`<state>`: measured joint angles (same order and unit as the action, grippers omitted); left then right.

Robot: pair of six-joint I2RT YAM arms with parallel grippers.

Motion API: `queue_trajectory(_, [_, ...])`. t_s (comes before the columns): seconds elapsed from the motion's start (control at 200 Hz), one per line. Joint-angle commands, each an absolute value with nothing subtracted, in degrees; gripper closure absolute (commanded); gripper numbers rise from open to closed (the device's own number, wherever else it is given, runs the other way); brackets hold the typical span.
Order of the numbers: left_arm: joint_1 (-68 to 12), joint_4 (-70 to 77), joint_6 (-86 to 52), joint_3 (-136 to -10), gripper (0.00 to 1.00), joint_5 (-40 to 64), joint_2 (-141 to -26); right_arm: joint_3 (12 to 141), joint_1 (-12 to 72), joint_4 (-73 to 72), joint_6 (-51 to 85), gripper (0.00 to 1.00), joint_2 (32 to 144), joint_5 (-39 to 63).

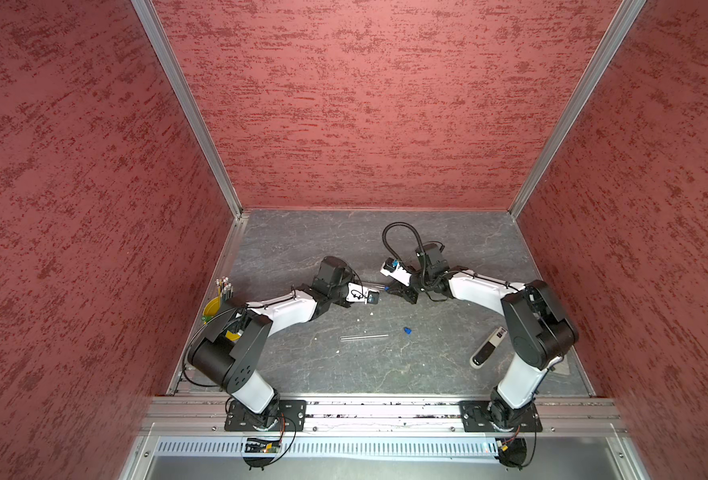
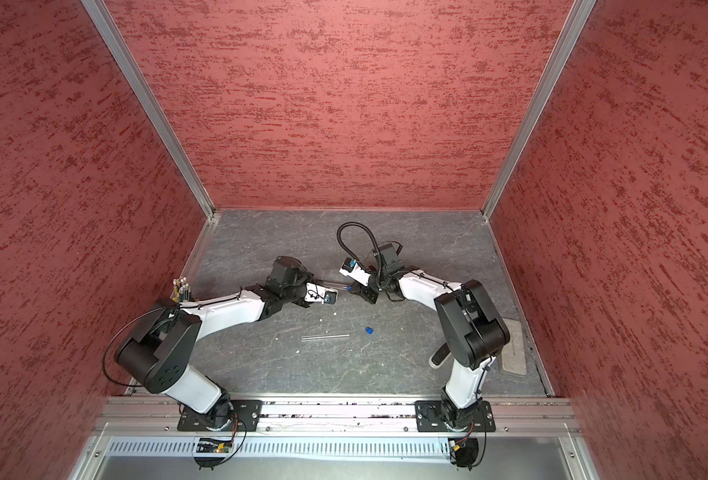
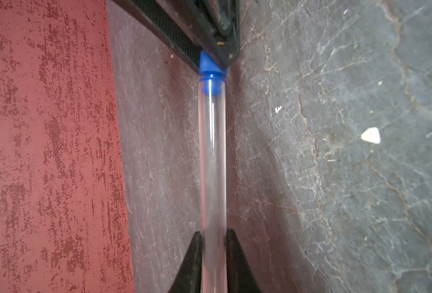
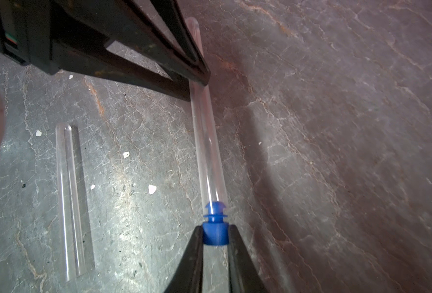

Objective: Insert stoppers into test tubes
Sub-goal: Insert the stopper into the test tube.

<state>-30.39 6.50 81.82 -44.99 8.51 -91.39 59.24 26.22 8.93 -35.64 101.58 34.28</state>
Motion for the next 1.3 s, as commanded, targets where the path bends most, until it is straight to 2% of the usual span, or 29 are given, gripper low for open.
queue_trajectory(0.0, [-31.15, 7.97, 82.62, -44.55, 0.83, 9.50, -91.12, 60.91, 26.82, 9.49, -37.43, 0.80, 102.01, 35.47])
queue_trajectory(0.185, [-31.12, 8.70, 83.29, -44.23, 0.83, 9.48, -91.03, 60.78, 27.07, 9.71, -38.25, 0.78, 101.65, 34.62])
queue_trajectory(0.746, [-31.52, 9.49, 84.68, -43.86, 0.83, 8.41, -90.93, 62.02, 27.95, 12.14, -40.94, 0.85, 101.87, 31.74])
queue_trajectory(1.022, [-31.61, 9.88, 84.77, -43.86, 0.83, 8.28, -90.88, 62.30, 27.98, 12.13, -40.56, 0.85, 102.12, 31.37])
queue_trajectory(1.292, [-31.38, 10.10, 83.94, -43.75, 0.83, 8.18, -91.30, 61.96, 28.05, 12.06, -40.28, 0.72, 101.68, 30.10])
